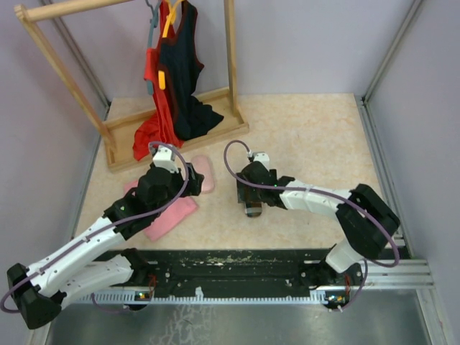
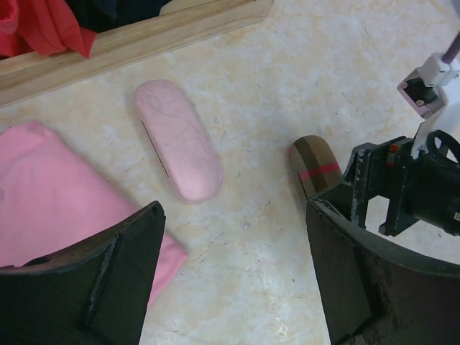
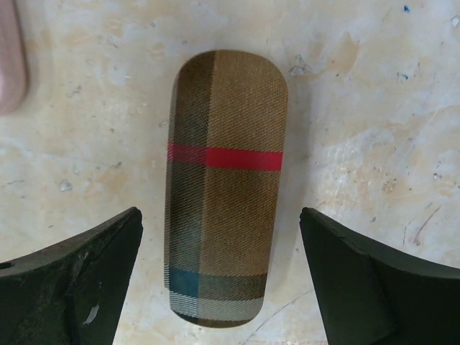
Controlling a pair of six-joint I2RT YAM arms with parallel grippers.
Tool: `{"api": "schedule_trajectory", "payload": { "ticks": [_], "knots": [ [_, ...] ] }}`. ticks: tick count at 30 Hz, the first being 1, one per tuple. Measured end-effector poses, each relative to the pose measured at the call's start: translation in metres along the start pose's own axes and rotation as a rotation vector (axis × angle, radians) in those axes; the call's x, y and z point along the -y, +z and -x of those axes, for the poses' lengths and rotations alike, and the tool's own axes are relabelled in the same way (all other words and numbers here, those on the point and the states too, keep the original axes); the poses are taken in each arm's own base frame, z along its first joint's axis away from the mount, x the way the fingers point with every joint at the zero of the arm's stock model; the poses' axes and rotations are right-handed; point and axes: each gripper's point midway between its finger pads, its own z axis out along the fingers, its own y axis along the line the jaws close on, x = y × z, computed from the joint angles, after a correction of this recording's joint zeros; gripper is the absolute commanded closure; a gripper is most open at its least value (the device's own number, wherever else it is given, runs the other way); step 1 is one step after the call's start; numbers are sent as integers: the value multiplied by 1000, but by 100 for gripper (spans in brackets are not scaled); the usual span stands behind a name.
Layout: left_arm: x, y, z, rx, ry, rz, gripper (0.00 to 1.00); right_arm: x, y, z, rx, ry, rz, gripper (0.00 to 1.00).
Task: Organize the sunglasses
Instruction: Move the sunglasses case at the center of the board.
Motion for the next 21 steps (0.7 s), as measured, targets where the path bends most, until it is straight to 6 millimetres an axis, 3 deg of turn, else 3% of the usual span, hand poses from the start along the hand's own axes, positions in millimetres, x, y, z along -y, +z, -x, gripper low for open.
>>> {"api": "schedule_trajectory", "payload": {
  "ticks": [4, 9, 13, 17, 21],
  "knots": [
    [-5, -2, -3, -5, 4, 13, 15, 4, 12, -12, -44, -15, -53, 12],
    [-8, -3, -9, -15, 7, 18, 15, 7, 18, -17, -68, -18, -95, 29],
    [-8, -4, -10, -16, 5, 14, 15, 5, 18, -12, -54, -16, -99, 43],
    [-6, -5, -10, -20, 2, 4, 15, 3, 18, -9, -53, -24, -101, 49],
    [-5, -5, -13, -29, -7, -4, 15, -5, 31, 8, -44, -50, -107, 50]
  ]
}}
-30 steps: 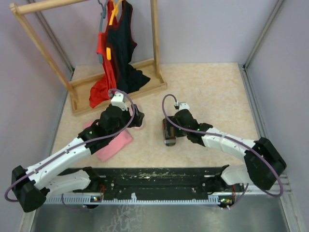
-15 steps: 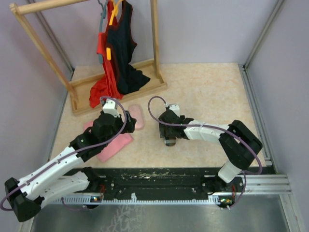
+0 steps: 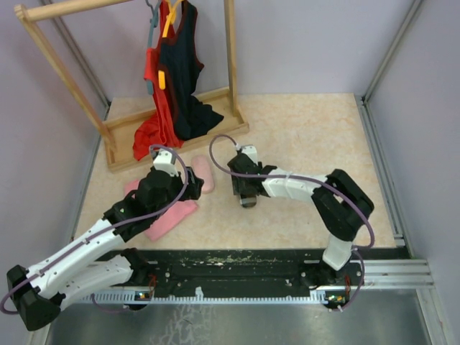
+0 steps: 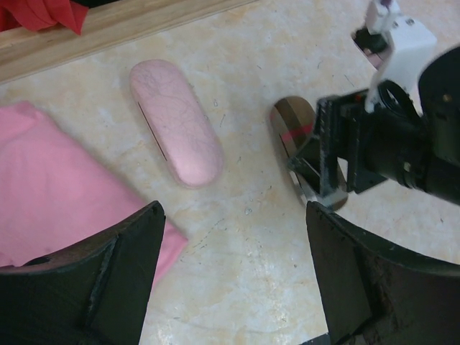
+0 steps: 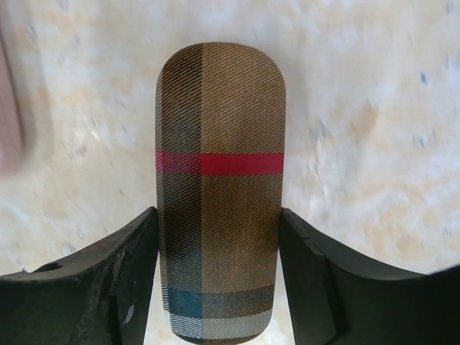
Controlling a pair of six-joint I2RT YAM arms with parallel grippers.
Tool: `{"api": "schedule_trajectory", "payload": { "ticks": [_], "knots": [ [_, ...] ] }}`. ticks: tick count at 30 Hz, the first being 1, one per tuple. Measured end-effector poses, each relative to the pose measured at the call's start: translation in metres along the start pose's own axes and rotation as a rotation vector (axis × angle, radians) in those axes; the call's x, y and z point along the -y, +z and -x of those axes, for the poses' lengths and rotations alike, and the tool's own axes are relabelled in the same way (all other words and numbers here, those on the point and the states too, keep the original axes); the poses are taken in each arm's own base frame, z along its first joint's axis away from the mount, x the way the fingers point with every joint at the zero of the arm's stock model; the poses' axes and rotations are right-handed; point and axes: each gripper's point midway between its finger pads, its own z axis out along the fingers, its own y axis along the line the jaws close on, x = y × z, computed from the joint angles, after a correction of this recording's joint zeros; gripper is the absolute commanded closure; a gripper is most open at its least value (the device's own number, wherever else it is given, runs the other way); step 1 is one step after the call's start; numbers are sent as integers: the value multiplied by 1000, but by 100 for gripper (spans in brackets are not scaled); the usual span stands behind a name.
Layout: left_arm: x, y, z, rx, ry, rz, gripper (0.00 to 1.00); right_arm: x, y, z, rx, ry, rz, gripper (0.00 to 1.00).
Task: Organize the sunglasses
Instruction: Move the sunglasses case at the center of the board.
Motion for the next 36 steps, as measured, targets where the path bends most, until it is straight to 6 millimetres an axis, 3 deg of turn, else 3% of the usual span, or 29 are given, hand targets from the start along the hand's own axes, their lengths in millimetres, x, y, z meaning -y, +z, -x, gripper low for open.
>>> {"api": "schedule_trajectory", "payload": {
  "ticks": [3, 9, 13, 16, 19, 24, 30, 33, 36],
  "knots": [
    [0, 0, -5, -16, -5, -4, 15, -10, 17, 23, 16, -16, 3, 50],
    [0, -2, -9, -32, -12, -12, 15, -14, 56, 73, 53, -22, -4, 29],
    [0, -3, -10, -35, -18, -10, 15, -15, 70, 87, 69, -27, -5, 14],
    [-2, -4, -10, -37, -16, -5, 13, -15, 72, 89, 74, -38, 1, 9],
    [-4, -5, -10, -33, -15, 3, 1, -19, 66, 94, 105, -42, 32, 8],
    [-9, -6, -8, -20, -13, 31, 0, -14, 13, 112, 191, -20, 100, 5],
    [-13, -10, 4, 17, -9, 48, 0, -8, -101, 166, 436, 55, 238, 1],
    [-11, -14, 15, 44, -10, 43, 0, 9, -154, 164, 536, 76, 291, 1],
    [-11, -19, 25, 75, -9, 41, 0, 31, -191, 146, 606, 99, 316, 1]
  ]
}}
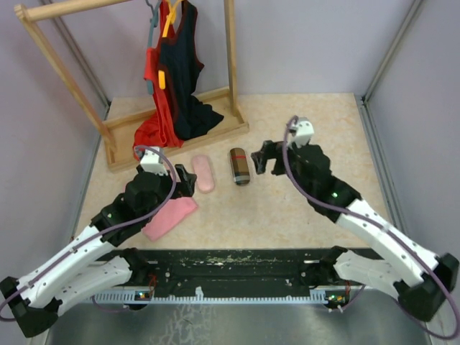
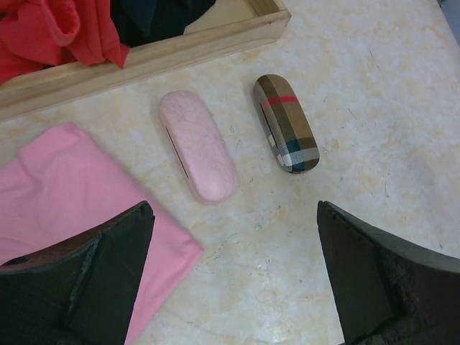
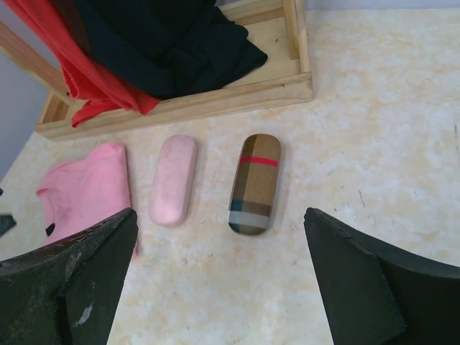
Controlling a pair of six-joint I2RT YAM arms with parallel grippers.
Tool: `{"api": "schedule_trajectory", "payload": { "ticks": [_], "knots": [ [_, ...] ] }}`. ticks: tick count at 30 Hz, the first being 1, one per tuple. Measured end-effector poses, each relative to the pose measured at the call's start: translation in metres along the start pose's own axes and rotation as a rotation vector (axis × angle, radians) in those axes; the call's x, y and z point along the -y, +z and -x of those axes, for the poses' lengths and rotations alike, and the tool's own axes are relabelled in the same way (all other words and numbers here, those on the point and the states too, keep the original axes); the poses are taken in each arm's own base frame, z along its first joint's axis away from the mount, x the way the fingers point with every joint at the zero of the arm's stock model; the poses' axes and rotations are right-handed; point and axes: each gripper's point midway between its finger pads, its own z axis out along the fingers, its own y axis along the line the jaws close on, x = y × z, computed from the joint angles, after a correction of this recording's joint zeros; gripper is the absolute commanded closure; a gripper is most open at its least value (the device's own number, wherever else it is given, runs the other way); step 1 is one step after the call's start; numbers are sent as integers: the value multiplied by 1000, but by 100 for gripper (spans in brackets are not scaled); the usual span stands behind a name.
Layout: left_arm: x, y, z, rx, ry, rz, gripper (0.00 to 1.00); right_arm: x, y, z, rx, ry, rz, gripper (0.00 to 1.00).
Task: Organize the sunglasses
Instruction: Move the sunglasses case at the center of the board, then reset both arms
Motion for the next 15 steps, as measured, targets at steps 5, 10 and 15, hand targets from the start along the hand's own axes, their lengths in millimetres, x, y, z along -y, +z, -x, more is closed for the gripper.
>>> {"api": "schedule_trajectory", "payload": {
  "ticks": [5, 10, 15],
  "knots": [
    [-7, -10, 15, 59, -4, 9, 0, 21, -64, 3, 93, -5, 9, 1],
    [-12, -25, 28, 124, -36, -8, 0, 45, -114, -4, 233, 0, 15, 1],
    [-26, -31, 10, 144, -92, -3, 0, 65, -135, -26, 324, 36, 10, 1]
  ]
}}
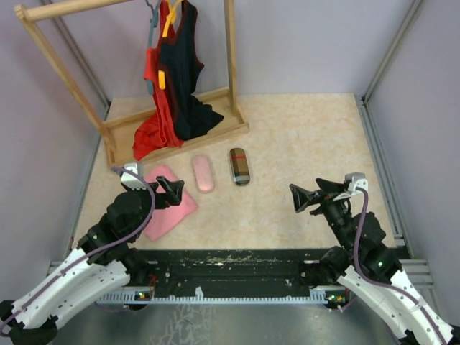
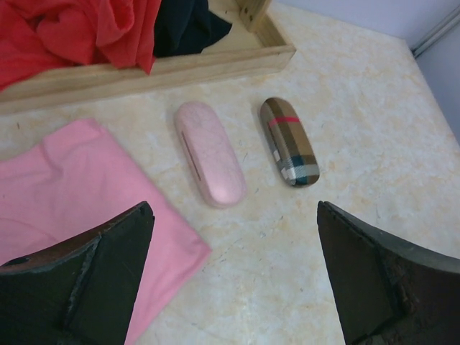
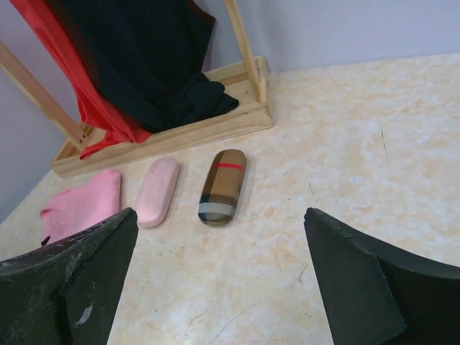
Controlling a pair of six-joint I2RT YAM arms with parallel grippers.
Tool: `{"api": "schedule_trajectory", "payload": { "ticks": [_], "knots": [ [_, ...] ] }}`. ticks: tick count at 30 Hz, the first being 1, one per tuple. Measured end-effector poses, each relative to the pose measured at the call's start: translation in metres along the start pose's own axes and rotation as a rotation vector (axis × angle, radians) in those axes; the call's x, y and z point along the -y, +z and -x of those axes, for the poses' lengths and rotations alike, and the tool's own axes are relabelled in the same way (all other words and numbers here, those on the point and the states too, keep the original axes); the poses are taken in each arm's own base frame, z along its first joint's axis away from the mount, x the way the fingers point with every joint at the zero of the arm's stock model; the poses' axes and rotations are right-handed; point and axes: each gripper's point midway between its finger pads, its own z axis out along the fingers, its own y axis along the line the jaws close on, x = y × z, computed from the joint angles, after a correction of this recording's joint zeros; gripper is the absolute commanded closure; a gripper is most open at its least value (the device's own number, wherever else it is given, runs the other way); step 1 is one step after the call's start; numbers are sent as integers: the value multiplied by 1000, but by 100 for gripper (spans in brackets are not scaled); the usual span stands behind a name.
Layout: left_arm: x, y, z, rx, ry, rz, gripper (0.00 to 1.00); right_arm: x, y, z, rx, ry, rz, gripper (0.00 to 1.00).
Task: Organize the sunglasses
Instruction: Reset both arms
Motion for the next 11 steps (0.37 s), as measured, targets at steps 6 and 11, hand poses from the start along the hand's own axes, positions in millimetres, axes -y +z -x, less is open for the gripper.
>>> {"api": "schedule_trajectory", "payload": {
  "ticks": [6, 11],
  "knots": [
    [-21, -1, -37, -27, -32, 26, 0, 11, -7, -21, -21, 12, -25, 1],
    [-23, -6, -33, 5, -60, 14, 0, 12, -7, -23, -29, 11, -28, 1]
  ]
}}
